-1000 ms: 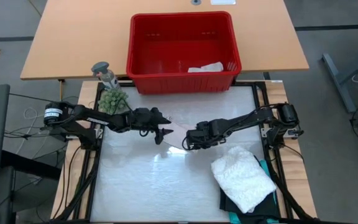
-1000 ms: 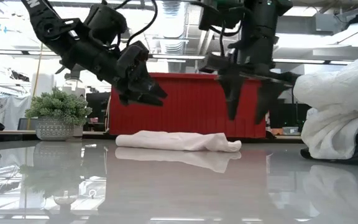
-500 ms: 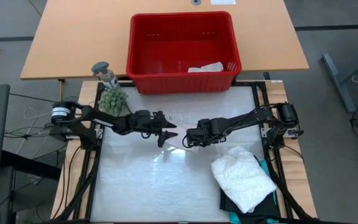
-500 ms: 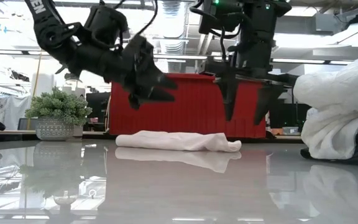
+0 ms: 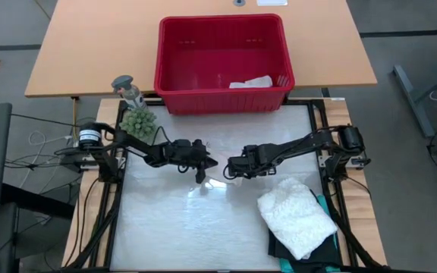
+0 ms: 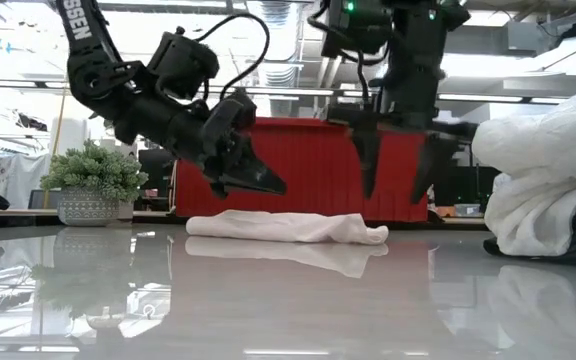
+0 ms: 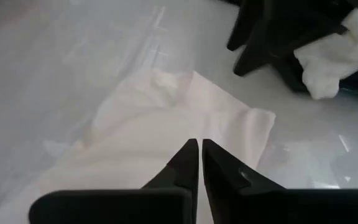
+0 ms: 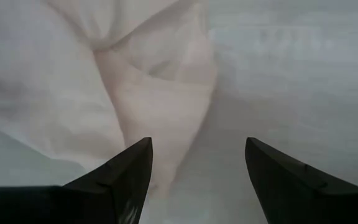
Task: Fold Laundry from Bin
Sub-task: Fold the white underwear
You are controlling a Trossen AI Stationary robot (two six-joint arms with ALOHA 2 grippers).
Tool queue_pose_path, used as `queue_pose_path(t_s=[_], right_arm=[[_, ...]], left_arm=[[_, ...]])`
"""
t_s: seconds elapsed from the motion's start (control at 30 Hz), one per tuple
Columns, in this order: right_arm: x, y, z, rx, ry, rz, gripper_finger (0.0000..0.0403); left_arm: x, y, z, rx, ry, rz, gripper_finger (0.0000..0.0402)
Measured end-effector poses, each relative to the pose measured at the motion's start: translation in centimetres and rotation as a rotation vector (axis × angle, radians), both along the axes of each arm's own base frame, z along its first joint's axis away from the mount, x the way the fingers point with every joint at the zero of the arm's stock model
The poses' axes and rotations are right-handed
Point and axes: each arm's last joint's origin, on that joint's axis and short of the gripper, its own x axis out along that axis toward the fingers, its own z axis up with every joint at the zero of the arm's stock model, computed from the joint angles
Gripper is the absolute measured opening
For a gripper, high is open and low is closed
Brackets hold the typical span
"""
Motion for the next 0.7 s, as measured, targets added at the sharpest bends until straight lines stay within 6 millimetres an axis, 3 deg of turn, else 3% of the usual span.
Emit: queue_pose_path(t_s=[0.37, 0.7], right_arm=[[-0.6, -0.4, -2.9, 0.053, -0.056, -0.092, 0.0281], [-0.3, -1.1, -3.0, 0.047, -0.097, -0.091, 0.0281]], left_arm=[[1.1, 0.4, 0.2, 0.046, 0.011, -0.003, 0.0011], [1.1, 0.5, -0.2, 0.102, 0.038, -0.026, 0.0004]])
